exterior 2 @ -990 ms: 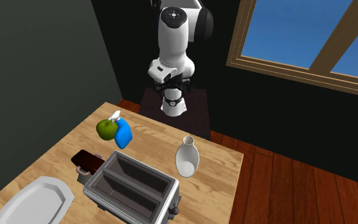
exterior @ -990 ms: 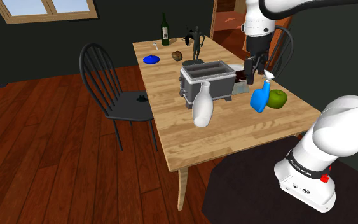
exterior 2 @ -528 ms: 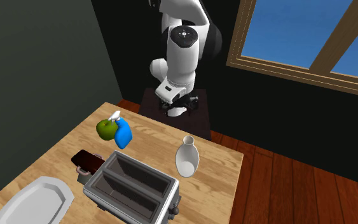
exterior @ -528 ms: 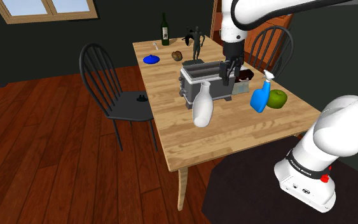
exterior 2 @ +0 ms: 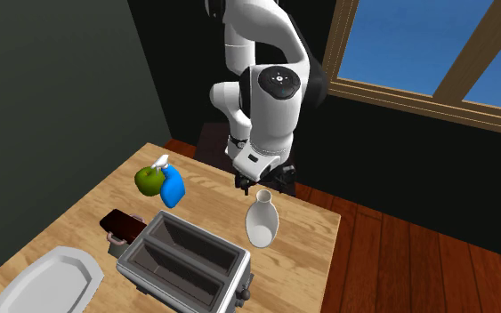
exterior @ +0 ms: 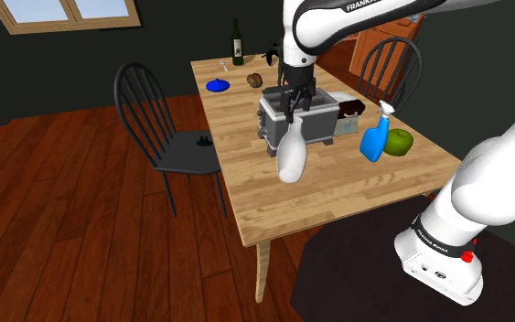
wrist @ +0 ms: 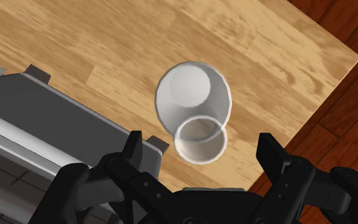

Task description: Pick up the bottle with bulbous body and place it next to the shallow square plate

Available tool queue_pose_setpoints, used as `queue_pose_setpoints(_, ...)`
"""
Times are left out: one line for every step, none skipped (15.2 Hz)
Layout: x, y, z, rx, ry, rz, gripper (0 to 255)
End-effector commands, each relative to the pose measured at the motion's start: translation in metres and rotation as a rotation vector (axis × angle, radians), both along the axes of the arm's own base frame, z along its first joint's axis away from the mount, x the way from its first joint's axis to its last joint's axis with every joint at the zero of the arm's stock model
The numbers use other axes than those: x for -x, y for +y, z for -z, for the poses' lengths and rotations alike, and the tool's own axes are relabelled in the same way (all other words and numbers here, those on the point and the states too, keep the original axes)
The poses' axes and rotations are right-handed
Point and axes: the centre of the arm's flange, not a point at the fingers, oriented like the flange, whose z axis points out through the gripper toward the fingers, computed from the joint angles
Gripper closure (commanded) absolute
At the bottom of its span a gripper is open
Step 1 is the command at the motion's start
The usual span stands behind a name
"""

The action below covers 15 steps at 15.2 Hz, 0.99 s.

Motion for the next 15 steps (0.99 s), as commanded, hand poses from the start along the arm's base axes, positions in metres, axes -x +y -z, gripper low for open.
queue_pose_setpoints(-0.012,0.004,0.003,-0.003,-0.011,-0.003,0)
queue_pose_setpoints(-0.012,0.004,0.008,-0.003,-0.011,-0.003,0)
queue_pose_setpoints(-0.012,0.004,0.014,-0.003,-0.011,-0.003,0)
queue_pose_setpoints(-0.011,0.004,0.019,-0.003,-0.011,-0.003,0)
queue_pose_setpoints(-0.011,0.003,0.024,-0.003,-0.011,-0.003,0)
queue_pose_setpoints(-0.011,0.003,0.029,-0.003,-0.011,-0.003,0)
queue_pose_setpoints(-0.010,0.003,0.035,-0.003,-0.011,-0.003,0)
queue_pose_setpoints(-0.010,0.003,0.043,-0.003,-0.011,-0.003,0)
queue_pose_setpoints(-0.010,0.003,0.043,-0.003,-0.011,-0.003,0)
queue_pose_setpoints(-0.010,0.003,0.043,-0.003,-0.011,-0.003,0)
queue_pose_setpoints(-0.010,0.003,0.043,-0.003,-0.011,-0.003,0)
queue_pose_setpoints(-0.010,0.003,0.043,-0.003,-0.011,-0.003,0)
queue_pose_setpoints(-0.010,0.003,0.043,-0.003,-0.011,-0.003,0)
queue_pose_setpoints(-0.010,0.003,0.043,-0.003,-0.011,-0.003,0)
queue_pose_setpoints(-0.010,0.003,0.043,-0.003,-0.011,-0.003,0)
